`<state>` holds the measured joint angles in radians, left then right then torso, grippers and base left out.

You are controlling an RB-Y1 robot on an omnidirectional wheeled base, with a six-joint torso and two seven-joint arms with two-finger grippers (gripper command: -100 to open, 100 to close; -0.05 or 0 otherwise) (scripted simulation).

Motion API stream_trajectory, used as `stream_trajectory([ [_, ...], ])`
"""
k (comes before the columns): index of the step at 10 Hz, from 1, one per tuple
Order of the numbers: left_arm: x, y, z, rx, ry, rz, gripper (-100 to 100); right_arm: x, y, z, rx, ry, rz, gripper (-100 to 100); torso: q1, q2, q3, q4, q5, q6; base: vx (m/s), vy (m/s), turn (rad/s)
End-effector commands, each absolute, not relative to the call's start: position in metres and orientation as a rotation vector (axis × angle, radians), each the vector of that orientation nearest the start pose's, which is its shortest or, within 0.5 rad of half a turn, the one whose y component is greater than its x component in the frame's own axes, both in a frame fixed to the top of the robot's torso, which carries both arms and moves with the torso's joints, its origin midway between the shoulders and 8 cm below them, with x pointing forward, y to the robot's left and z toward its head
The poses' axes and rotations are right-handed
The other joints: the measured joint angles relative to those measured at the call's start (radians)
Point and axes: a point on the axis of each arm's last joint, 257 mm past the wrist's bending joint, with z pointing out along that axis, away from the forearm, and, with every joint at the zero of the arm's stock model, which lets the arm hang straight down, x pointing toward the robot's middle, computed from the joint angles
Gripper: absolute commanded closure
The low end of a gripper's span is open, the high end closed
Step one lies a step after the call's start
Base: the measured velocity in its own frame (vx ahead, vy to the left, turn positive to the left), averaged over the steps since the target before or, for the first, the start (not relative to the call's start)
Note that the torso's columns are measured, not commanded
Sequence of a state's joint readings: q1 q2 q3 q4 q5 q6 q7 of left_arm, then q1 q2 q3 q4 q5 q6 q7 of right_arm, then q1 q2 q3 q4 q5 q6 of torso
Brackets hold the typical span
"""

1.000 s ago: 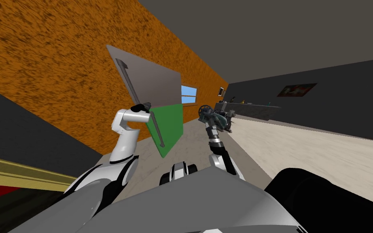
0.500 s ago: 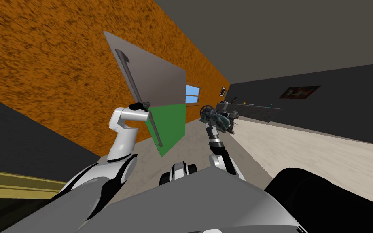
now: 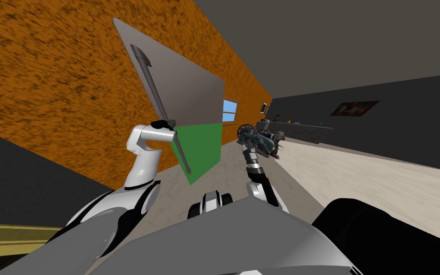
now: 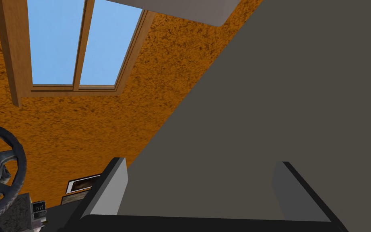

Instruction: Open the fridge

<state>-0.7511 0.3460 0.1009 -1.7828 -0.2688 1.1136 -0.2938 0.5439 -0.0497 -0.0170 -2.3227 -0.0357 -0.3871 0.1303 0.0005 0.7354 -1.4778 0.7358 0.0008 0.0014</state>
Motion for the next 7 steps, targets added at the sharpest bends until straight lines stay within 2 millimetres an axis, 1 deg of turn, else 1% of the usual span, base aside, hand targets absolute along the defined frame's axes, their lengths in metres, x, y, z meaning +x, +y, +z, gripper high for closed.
stream_trajectory([
  [1, 0.625, 0.329, 0.09, -0.915, 1.348, -0.395, -100, 0.35, -0.29, 0.008, 0.675, 0.742, 1.149, 0, 0.001, 0.001, 0.001, 0.001, 0.0, -0.001, 0.072, 0.083, -0.011],
  [2, 0.624, 0.331, 0.097, -0.914, 1.341, -0.395, -100, 0.35, -0.29, 0.008, 0.675, 0.741, 1.15, 0, -0.004, 0.005, 0.003, 0.0, 0.0, -0.002, 0.113, 0.053, -0.023],
  [3, 0.624, 0.33, 0.096, -0.911, 1.339, -0.397, -100, 0.35, -0.29, 0.008, 0.675, 0.742, 1.15, 0, -0.004, 0.002, 0.002, 0.001, -0.001, -0.001, 0.069, 0.031, -0.006],
  [4, 0.624, 0.33, 0.096, -0.912, 1.339, -0.396, 100, 0.35, -0.29, 0.008, 0.675, 0.741, 1.15, 0, -0.003, 0.004, 0.003, 0.002, -0.001, -0.001, 0.014, 0.008, 0.011],
  [5, 0.619, 0.34, 0.098, -0.93, 1.323, -0.373, 100, 0.35, -0.29, 0.008, 0.675, 0.741, 1.15, 0, -0.003, 0.005, 0.004, 0.002, -0.001, 0.0, -0.02, -0.104, 0.043],
  [7, 0.609, 0.359, 0.098, -0.966, 1.295, -0.327, 100, 0.35, -0.29, 0.008, 0.675, 0.741, 1.15, 0, -0.013, 0.01, 0.008, 0.001, -0.002, -0.003, -0.066, -0.323, 0.126],
])
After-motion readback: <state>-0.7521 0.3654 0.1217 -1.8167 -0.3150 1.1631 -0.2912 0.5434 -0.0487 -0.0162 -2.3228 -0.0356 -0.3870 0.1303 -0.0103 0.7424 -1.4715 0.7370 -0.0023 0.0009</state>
